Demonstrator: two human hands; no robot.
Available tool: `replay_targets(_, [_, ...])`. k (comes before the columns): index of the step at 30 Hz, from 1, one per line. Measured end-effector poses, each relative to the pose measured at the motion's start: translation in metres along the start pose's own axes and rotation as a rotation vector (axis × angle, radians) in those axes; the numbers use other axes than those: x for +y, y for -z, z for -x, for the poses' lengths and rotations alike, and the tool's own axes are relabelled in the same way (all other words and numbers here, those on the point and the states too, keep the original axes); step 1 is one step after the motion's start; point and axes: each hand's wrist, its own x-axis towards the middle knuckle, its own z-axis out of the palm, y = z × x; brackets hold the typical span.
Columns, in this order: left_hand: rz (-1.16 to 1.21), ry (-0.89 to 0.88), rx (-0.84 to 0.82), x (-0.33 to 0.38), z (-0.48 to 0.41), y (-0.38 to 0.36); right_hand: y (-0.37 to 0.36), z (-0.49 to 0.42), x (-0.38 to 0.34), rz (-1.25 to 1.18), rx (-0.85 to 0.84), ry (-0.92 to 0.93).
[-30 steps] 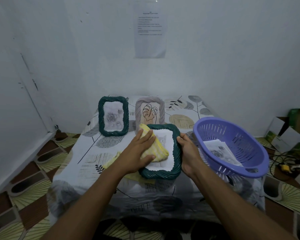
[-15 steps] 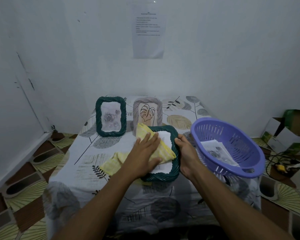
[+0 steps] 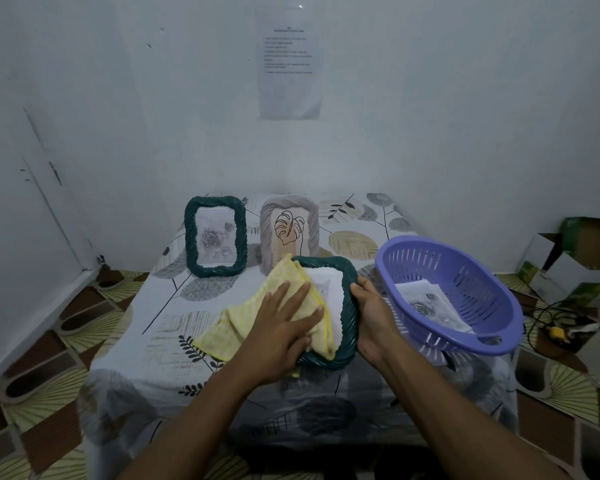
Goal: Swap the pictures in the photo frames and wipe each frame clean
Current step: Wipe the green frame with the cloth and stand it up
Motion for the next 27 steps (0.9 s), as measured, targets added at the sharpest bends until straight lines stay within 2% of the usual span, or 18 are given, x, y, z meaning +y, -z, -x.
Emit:
replay_targets(7, [-0.119,-0.092,-0.167,0.019,0.004,0.013,-0.001,0.000,-0.001,-0.020,0.028,-0.015])
replay_targets(13, [-0.141,0.108,-0.093,0.012,-0.020,0.019,-0.007,0.005,0.002,-0.050,-0.019,-0.012])
replay_targets(19, [-0.112,-0.094,-0.193,0.025,0.010,0.016,-0.001,-0.007,-0.009,-0.026,0.085,0.030])
replay_targets(24, [-0.189,0.048,-0.100,0.010,-0.006,0.024,-0.010,0.000,-0.004,-0.043,0.007,0.023])
replay_targets(27, [-0.209,0.050,-0.065,0.008,-0.018,0.031,-0.013,0.002,-0.003,-0.055,-0.017,0.006])
